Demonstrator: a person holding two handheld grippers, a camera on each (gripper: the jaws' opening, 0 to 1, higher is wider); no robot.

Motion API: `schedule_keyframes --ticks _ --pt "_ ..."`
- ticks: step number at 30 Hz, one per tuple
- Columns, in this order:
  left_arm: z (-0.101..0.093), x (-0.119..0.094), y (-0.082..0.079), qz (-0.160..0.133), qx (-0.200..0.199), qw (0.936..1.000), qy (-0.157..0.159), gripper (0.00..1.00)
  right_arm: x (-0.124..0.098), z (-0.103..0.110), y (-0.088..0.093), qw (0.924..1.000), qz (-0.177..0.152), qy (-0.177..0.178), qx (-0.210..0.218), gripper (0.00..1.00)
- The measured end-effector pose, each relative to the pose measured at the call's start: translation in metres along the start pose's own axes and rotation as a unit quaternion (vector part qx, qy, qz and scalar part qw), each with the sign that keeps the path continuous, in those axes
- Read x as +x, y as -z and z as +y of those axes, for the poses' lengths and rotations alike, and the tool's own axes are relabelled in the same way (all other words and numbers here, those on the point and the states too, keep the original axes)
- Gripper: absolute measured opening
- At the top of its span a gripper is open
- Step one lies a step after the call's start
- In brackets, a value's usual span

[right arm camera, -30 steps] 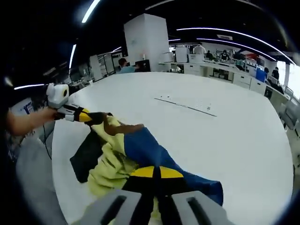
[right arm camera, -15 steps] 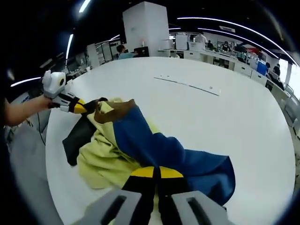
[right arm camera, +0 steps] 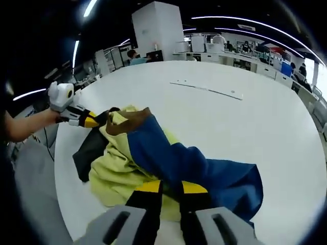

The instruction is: Fold the garment on the visible template until the final outline fits inside the template.

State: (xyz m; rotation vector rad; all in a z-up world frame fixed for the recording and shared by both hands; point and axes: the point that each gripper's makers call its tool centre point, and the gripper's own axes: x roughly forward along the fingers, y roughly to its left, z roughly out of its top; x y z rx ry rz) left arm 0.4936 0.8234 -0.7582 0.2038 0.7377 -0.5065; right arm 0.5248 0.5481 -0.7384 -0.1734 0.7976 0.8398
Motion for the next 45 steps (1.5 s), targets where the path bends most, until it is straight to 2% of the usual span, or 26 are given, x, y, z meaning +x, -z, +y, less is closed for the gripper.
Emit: schedule_keyframes --ticks 5,10,15,21,24,29,32,36,40,45 --pt "0.001 -0.006 -0.001 -0.002 0.01 0.9999 0.003 0.15 -0.008 0.0 -0.013 0.9997 -0.009 0.006 -0.02 0.15" --pt "0.0 -0.011 -0.009 -0.022 -0.006 0.9996 0.015 0.16 -0.008 -0.002 -0.027 0.9993 -0.027 0.002 -0.025 0.14" --pt "0.002 -0.008 -0.014 -0.027 -0.01 0.9995 0.015 0.14 0.001 -0.002 -0.033 0.9991 -0.03 -0.008 -0.03 0.12" --pt "0.001 0.001 -0.015 -0.025 -0.02 0.9993 0.019 0.12 0.01 0.0 -0.03 0.9991 -0.017 -0.023 -0.032 0.08" --pt "0.002 0.005 -0.01 -0.014 -0.021 0.9996 0.015 0.1 0.011 0.0 -0.029 0.9991 -0.015 -0.024 -0.032 0.06" --pt "0.004 0.006 -0.01 -0.016 -0.029 0.9994 0.013 0.07 0.01 0.0 -0.028 0.9991 -0.012 -0.024 -0.034 0.0" --pt "0.004 0.006 -0.009 -0.016 -0.035 0.9991 0.016 0.0 0.009 0.001 -0.027 0.9991 -0.012 -0.025 -0.031 0.0" --pt "0.002 0.001 -0.009 -0.018 -0.03 0.9993 0.013 0.0 0.006 0.003 -0.029 0.9992 -0.018 -0.02 -0.03 0.0" --pt "0.002 -0.007 -0.017 -0.029 -0.029 0.9992 0.003 0.0 -0.002 0.004 -0.036 0.9988 -0.034 -0.012 -0.033 0.0" --pt "0.006 -0.017 -0.035 -0.055 -0.024 0.9982 -0.006 0.0 -0.01 0.004 -0.045 0.9981 -0.048 -0.009 -0.037 0.0"
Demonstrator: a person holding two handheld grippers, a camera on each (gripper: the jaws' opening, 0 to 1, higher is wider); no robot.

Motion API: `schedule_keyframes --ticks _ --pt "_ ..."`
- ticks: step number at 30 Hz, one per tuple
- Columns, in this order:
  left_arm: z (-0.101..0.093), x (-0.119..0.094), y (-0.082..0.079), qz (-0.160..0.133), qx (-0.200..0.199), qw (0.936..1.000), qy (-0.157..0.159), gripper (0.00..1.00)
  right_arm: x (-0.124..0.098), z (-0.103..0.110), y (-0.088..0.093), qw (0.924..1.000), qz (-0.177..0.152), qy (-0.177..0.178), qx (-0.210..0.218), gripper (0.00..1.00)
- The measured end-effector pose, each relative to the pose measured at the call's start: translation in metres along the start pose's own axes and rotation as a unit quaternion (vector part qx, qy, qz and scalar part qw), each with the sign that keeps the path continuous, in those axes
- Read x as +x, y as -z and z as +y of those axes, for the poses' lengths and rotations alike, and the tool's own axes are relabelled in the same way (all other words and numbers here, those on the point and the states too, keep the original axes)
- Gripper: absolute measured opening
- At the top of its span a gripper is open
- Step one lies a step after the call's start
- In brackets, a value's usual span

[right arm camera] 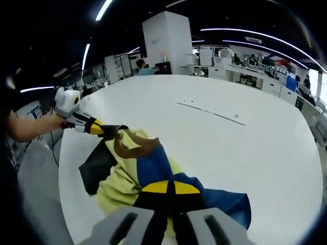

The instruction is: Fold the garment on the visible template until the final outline fits inside the template.

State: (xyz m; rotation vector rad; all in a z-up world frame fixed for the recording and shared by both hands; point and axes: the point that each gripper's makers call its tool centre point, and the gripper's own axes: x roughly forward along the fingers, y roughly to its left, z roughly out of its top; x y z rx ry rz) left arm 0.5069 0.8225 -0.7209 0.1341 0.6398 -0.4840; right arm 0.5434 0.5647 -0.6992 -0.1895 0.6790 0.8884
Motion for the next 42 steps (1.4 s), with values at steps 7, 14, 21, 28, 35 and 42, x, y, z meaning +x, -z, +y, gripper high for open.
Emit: schedule_keyframes --ticks 7,14,21,28,35,42 --pt "0.006 -0.004 -0.026 -0.022 0.02 0.9995 -0.014 0.0 -0.006 -0.002 -0.016 0.9998 -0.02 0.006 0.0 0.0" --pt "0.018 0.005 -0.055 -0.04 0.018 0.9988 -0.021 0.0 -0.009 -0.019 -0.037 0.9991 -0.038 0.021 -0.006 0.0" --pt "0.027 0.018 -0.087 -0.061 0.022 0.9976 -0.025 0.0 -0.003 -0.038 -0.053 0.9982 -0.045 0.037 -0.01 0.0" --pt "0.037 0.041 -0.094 -0.065 0.013 0.997 -0.04 0.0 0.01 -0.064 -0.062 0.996 -0.056 0.063 0.032 0.0" --pt "0.048 0.064 -0.097 -0.069 -0.012 0.9959 -0.058 0.0 0.026 -0.086 -0.063 0.9922 -0.062 0.077 0.075 0.0" --pt "0.057 0.091 -0.098 -0.064 -0.026 0.9951 -0.071 0.0 0.041 -0.107 -0.06 0.9884 -0.054 0.094 0.107 0.0"
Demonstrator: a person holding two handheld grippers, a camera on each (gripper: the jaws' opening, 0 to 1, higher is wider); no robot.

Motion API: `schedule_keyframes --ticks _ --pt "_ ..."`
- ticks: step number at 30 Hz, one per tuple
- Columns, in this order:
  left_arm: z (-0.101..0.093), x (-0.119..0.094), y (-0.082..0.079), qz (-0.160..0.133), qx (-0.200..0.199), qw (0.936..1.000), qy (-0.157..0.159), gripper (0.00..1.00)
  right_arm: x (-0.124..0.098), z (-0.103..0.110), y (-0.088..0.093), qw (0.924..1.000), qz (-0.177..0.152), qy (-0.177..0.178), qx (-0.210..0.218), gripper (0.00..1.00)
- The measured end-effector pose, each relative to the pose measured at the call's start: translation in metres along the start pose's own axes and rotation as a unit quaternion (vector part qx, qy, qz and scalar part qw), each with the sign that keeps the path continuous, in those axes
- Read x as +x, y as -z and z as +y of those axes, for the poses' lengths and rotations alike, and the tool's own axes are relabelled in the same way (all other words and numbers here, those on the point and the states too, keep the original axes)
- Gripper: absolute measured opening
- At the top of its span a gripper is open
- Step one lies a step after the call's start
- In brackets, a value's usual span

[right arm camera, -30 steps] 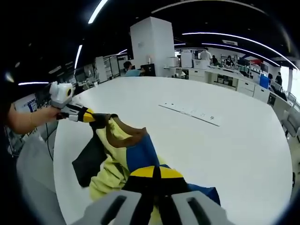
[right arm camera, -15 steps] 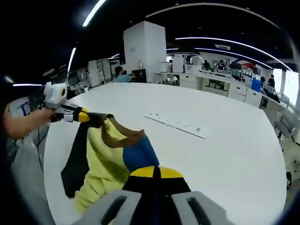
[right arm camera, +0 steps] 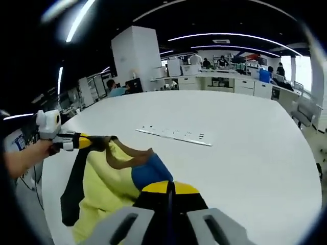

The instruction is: Fold the garment on the visible template until the final outline fits inside the template.

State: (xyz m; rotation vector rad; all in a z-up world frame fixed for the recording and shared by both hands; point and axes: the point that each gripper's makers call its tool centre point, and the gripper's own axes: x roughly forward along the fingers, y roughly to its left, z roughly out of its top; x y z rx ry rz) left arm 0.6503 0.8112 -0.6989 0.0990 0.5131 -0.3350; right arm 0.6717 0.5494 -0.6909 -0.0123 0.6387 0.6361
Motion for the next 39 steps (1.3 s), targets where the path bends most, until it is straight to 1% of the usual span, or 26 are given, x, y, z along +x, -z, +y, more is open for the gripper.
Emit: schedule_keyframes --ticks 1,2,3,5,8,10,12,15,16,17,18,20,21,22,23,25,26,27,28,31,34,38,39 --pt "0.001 0.005 0.0 0.001 -0.003 1.0 -0.001 0.0 0.001 -0.001 0.0 1.0 0.0 0.002 0.005 0.0" --pt "0.0 0.008 0.001 0.006 -0.009 0.9999 -0.001 0.0 0.004 -0.005 0.001 0.9998 -0.001 0.009 0.02 0.0" --pt "0.0 0.013 0.003 0.013 -0.015 0.9998 -0.002 0.0 0.006 -0.007 0.002 0.9997 0.003 0.01 0.022 0.0" --pt "0.0 0.02 0.004 0.018 -0.006 0.9998 -0.002 0.0 0.011 -0.012 0.006 0.9996 0.01 0.017 0.021 0.0" --pt "0.001 0.028 0.005 0.026 -0.002 0.9997 -0.001 0.0 0.018 -0.019 0.01 0.999 0.016 0.026 0.034 0.0" --pt "0.003 0.036 0.007 0.032 -0.002 0.9995 -0.002 0.0 0.023 -0.025 0.013 0.9973 0.02 0.037 0.06 0.0" --pt "0.004 0.042 0.007 0.033 0.004 0.9995 -0.001 0.0 0.028 -0.029 0.012 0.9973 0.017 0.038 0.06 0.0" --pt "0.005 0.05 0.012 0.042 0.006 0.9991 0.0 0.0 0.036 -0.034 0.019 0.9964 0.028 0.05 0.062 0.0" --pt "0.005 0.053 0.015 0.049 0.02 0.9986 0.002 0.0 0.039 -0.036 0.02 0.9962 0.031 0.054 0.061 0.0" --pt "0.005 0.055 0.017 0.054 0.025 0.9983 0.0 0.0 0.04 -0.037 0.021 0.9961 0.031 0.054 0.063 0.0" --pt "0.005 0.058 0.021 0.063 0.037 0.9973 0.002 0.0 0.043 -0.038 0.022 0.9961 0.03 0.055 0.062 0.0" --pt "0.004 0.063 0.025 0.068 0.043 0.9967 0.001 0.0 0.047 -0.04 0.023 0.9963 0.033 0.062 0.05 0.0" --pt "0.004 0.064 0.027 0.071 0.036 0.9968 0.002 0.0 0.048 -0.043 0.024 0.9962 0.034 0.07 0.039 0.0" --pt "0.004 0.066 0.029 0.071 0.019 0.9973 0.003 0.0 0.049 -0.047 0.023 0.9961 0.034 0.079 0.021 0.0" --pt "0.003 0.068 0.03 0.074 0.023 0.997 0.007 0.0 0.051 -0.047 0.026 0.9957 0.042 0.081 0.017 0.0" --pt "0.003 0.07 0.035 0.085 0.034 0.9957 0.006 0.0 0.054 -0.047 0.027 0.9958 0.043 0.078 0.018 0.0" --pt "0.004 0.071 0.035 0.088 0.041 0.9953 0.005 0.0 0.055 -0.047 0.028 0.9959 0.044 0.077 0.016 0.0" --pt "0.003 0.072 0.032 0.082 0.05 0.9953 0.006 0.0 0.056 -0.048 0.029 0.9957 0.048 0.078 0.012 0.0" --pt "0.004 0.072 0.032 0.086 0.051 0.995 0.005 0.0 0.057 -0.049 0.03 0.9956 0.049 0.079 0.011 0.0" --pt "0.004 0.075 0.03 0.084 0.04 0.9956 0.006 0.0 0.059 -0.051 0.034 0.9951 0.057 0.08 0.009 0.0" --pt "0.005 0.076 0.029 0.083 0.04 0.9957 0.005 0.0 0.059 -0.051 0.038 0.9943 0.065 0.083 0.016 0.0" --pt "0.005 0.076 0.028 0.086 0.043 0.9954 0.001 0.01 0.06 -0.048 0.04 0.9939 0.073 0.083 -0.007 0.0" --pt "0.007 0.076 0.029 0.086 0.042 0.9955 -0.002 0.04 0.06 -0.048 0.041 0.9939 0.073 0.082 -0.008 0.0"
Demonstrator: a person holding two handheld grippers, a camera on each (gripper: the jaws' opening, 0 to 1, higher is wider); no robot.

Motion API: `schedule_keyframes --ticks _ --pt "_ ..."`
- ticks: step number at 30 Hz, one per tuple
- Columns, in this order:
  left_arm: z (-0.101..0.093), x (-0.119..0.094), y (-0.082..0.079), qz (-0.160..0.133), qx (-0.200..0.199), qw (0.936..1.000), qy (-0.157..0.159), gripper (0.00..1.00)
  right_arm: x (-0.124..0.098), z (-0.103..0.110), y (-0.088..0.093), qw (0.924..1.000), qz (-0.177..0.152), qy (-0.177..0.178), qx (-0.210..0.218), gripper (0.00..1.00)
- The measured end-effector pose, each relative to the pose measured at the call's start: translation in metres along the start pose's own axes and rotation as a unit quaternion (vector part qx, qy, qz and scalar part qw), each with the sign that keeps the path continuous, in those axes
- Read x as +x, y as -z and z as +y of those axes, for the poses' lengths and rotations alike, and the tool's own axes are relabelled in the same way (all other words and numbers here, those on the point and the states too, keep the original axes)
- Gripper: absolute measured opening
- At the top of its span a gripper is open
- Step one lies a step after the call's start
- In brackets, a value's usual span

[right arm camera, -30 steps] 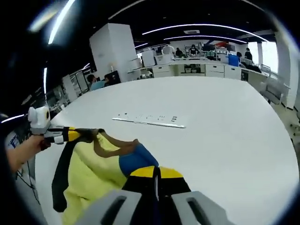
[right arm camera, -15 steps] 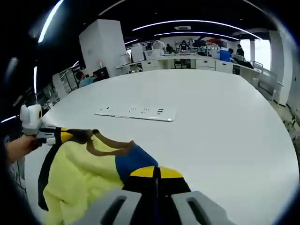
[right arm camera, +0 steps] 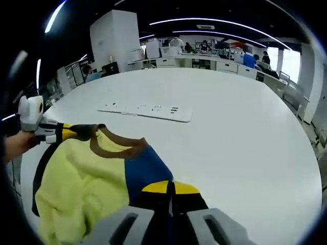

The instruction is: Fold the garment on the visible template until the final outline fits inside the template.

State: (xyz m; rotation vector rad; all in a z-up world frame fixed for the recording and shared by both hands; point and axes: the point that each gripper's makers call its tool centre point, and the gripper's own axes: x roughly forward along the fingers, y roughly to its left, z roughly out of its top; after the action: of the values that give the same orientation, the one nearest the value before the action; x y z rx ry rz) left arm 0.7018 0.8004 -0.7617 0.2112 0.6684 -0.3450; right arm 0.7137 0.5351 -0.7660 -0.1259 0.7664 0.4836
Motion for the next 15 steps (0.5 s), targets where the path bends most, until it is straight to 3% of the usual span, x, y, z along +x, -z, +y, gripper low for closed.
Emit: schedule_keyframes --ticks 4,8,15 --pt "0.007 -0.005 -0.002 -0.005 -0.011 0.9999 -0.01 0.2 0.0 -0.003 -0.002 1.0 -0.002 0.0 0.0 0.0" --pt "0.009 -0.015 -0.007 -0.018 -0.014 0.9997 -0.006 0.26 -0.006 -0.003 -0.004 1.0 -0.006 0.002 -0.004 0.26" --pt "0.003 -0.035 -0.006 -0.034 -0.02 0.9991 0.015 0.44 -0.024 0.006 0.003 0.9998 0.003 -0.018 -0.003 0.48"
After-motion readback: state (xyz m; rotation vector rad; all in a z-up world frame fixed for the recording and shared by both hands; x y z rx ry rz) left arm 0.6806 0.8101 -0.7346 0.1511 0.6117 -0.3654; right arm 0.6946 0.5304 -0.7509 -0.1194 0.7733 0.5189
